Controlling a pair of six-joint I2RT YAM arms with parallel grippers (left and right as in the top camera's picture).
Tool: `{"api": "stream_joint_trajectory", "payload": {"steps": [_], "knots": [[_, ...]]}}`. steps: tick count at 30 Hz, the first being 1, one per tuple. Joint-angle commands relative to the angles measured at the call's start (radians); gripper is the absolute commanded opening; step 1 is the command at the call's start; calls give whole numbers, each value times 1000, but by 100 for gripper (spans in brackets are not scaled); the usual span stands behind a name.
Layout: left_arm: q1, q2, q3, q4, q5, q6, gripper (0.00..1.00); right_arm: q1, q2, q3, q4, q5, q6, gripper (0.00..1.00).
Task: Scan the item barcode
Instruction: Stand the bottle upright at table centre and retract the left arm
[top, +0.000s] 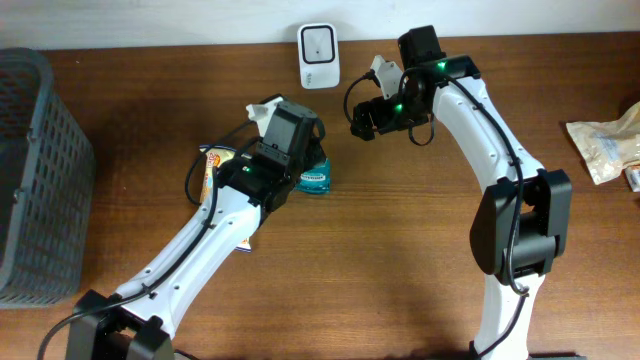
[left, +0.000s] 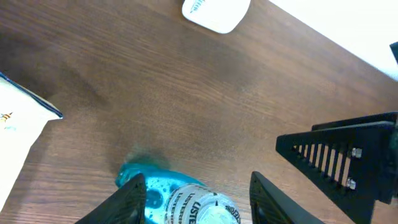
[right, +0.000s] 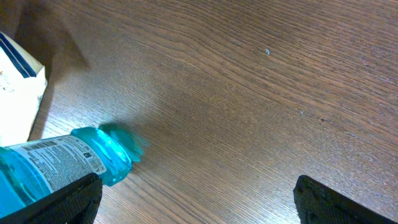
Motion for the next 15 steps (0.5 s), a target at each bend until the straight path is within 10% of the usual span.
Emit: {"api": "stream_joint_trajectory", "payload": {"steps": [1,15], "knots": [[2,6,41,3,-32,9,53,-1,-8,3,-1,-8,31,98],[319,-166,64,-127,-232,316,98,3,-74,311,-317,82,208,98]]}}
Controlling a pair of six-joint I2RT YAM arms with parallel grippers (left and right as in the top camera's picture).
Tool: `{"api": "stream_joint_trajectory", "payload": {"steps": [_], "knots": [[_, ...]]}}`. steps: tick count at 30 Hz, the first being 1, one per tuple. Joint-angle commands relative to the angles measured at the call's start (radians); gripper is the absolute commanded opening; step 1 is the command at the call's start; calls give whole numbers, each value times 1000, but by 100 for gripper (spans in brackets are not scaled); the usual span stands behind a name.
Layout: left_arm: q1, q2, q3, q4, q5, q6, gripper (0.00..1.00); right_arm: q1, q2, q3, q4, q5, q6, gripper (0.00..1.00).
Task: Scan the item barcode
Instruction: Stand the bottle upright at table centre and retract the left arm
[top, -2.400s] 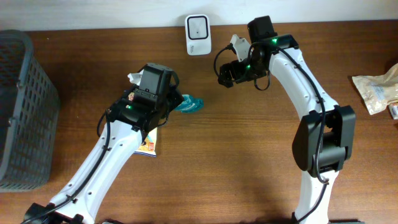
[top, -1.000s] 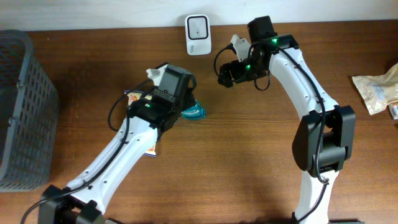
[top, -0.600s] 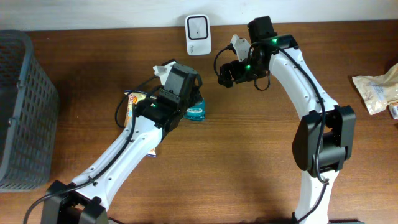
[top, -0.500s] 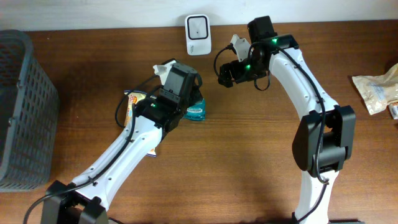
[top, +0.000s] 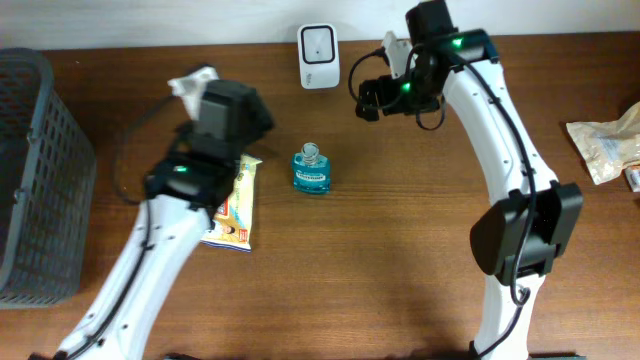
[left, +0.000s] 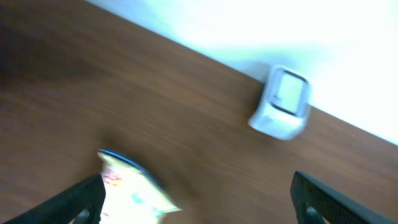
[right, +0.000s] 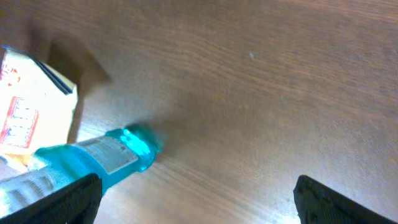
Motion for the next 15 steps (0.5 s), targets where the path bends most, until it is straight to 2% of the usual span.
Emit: {"api": "stream_joint_trajectory", "payload": {"steps": [1,4,9,12,15], "knots": [[129,-5,13,-82,-28,99,100,8,-83,41,-76,38,97,98],[226,10,13,-133,-16,98,99,29,-130,41,-174,48,136,99],[369,21,13,-164,141,98,99,105,-180,41,-288,201,327,99],[400,21,13,-168,178,98,99,212,-193,41,-315,275,388,99],[402,21,13,-178,178,98,99,343,-194,39,-325,404,517,99]]}}
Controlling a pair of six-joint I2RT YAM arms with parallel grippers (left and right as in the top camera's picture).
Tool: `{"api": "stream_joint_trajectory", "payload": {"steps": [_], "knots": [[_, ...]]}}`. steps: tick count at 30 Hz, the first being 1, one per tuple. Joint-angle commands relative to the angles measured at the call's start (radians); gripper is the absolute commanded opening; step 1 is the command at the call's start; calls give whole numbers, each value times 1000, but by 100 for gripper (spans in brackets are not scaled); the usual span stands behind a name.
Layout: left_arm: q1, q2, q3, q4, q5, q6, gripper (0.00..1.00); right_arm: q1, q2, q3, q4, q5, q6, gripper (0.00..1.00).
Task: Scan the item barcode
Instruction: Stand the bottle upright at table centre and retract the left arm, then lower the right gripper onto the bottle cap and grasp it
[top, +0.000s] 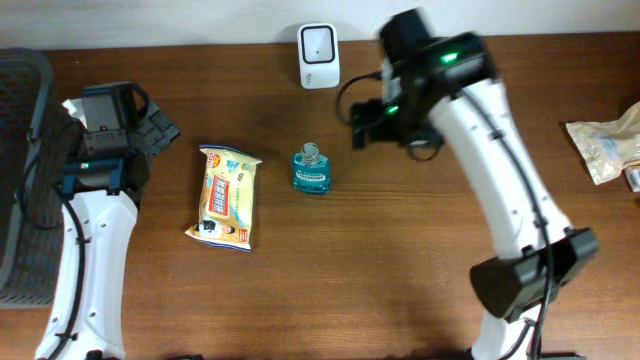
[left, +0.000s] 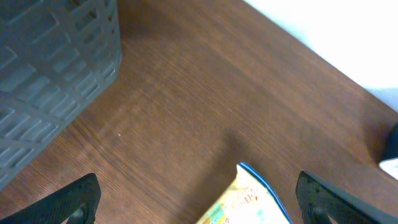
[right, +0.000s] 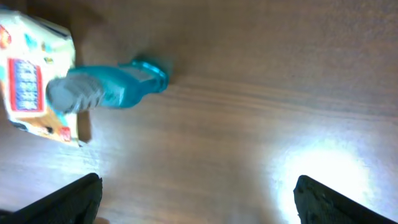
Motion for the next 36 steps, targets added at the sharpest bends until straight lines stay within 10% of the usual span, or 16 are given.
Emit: {"api": "stream_joint_trajectory", "payload": {"steps": [1,9,22,36], "knots": [[2,12,7,-12,48,16,99,171,-27,12,-7,208,216,99],[2,12,7,-59,49,16,99,407,-27,-142,2,485,591,99],[2,12,7,-86,49,16,99,491,-79,-667,547,649,560,99],[2,12,7,-91,49,16,99,453,-50,-713,873,570,262,99]]}}
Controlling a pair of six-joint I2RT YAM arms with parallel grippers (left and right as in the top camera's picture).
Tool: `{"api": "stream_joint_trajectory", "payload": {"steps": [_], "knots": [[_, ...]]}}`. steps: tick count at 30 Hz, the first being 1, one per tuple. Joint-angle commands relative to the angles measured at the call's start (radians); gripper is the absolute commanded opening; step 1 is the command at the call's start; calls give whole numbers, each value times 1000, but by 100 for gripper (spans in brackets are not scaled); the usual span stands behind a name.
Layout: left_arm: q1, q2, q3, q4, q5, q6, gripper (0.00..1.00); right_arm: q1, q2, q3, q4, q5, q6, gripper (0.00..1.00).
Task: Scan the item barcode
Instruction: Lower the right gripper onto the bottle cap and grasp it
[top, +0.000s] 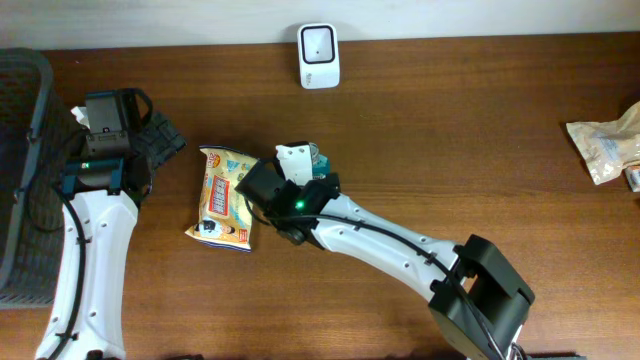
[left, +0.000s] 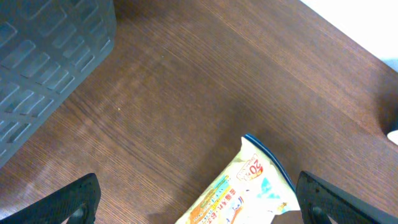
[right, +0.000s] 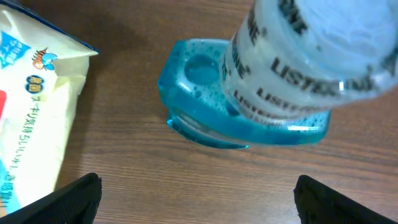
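Observation:
A blue mouthwash bottle (right: 249, 93) with a clear cap stands upright on the wooden table; only a sliver of it (top: 320, 158) shows overhead. My right gripper (right: 199, 202) is open just in front of the bottle, not touching it, and the right arm (top: 380, 240) stretches low across the table. The white barcode scanner (top: 318, 42) stands at the back edge. Far to the left, my left gripper (left: 199, 202) hangs open and empty near the basket; overhead it (top: 160, 135) is left of the packet.
A yellow snack packet (top: 225, 195) lies flat just left of the bottle, also seen as the packet (left: 242, 193) in the left wrist view. A grey basket (top: 30, 170) fills the left edge. A beige bag (top: 600, 145) lies at the right edge.
The right arm was raised at the back near the scanner; now it lies low over the middle of the table, its open gripper at the bottle. The left arm has barely moved.
First my left gripper stood around the upright bottle while the right hovered near the scanner. Then the left arm was over the packet, the bottle left standing. Then the left was by the basket. Now the right gripper is at the bottle.

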Motion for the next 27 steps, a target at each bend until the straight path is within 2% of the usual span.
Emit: {"api": "stream_joint_trajectory", "payload": {"steps": [1,8,22,27], "knots": [[2,12,7,-6,7,13,99,-33,-10,-5,4,0,-36,99],[2,12,7,-6,7,13,99,-79,11,-6,38,-74,-37,99],[4,12,7,-8,7,13,99,-103,59,-6,138,-76,-37,99],[4,12,7,-8,7,13,99,-119,59,-5,146,-73,-124,99]]}}
